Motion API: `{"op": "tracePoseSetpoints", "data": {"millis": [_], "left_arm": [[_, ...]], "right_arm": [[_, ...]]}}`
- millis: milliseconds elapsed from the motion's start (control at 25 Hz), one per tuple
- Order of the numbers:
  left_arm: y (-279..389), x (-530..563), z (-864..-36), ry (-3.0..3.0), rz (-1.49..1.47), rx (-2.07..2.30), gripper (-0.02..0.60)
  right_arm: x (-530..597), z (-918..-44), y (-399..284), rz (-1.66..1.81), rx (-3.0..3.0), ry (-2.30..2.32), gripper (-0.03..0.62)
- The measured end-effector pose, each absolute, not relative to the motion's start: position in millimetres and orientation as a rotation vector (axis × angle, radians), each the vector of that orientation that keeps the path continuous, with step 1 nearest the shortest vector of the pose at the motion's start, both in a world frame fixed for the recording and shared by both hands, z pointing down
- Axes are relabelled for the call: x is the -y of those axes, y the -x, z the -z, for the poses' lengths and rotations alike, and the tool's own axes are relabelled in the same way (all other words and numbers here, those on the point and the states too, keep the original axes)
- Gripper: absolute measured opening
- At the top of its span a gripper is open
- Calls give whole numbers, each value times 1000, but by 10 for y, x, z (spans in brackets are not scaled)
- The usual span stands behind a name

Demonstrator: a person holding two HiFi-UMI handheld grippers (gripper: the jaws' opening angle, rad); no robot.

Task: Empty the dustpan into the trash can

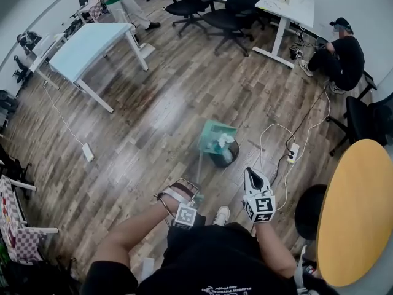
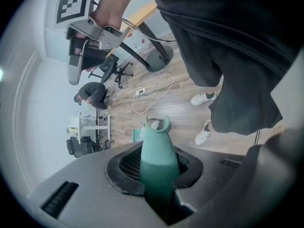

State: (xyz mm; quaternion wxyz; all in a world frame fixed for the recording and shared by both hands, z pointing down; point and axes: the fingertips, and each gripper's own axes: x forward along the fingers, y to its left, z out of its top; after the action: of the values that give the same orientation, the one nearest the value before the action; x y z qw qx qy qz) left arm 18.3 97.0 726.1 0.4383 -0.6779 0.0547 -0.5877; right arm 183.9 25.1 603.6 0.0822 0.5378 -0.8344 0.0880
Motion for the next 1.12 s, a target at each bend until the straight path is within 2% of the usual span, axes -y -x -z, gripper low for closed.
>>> {"op": "tracePoseSetpoints", "data": {"millis": [160, 320, 1120], "left_arm": [[-351, -880, -7119, 1696, 1356, -212, 98], [-106, -1033, -7476, 1583, 1542, 54, 98], [-296, -1547, -7859, 1138, 1470, 500, 110]], "right_arm": [[-268, -6075, -1843, -266, 2491, -1606, 23], [-262, -6058, -1850, -255, 2482, -1623, 23], [-422, -6233, -1867, -225, 2501, -1525, 23]]}}
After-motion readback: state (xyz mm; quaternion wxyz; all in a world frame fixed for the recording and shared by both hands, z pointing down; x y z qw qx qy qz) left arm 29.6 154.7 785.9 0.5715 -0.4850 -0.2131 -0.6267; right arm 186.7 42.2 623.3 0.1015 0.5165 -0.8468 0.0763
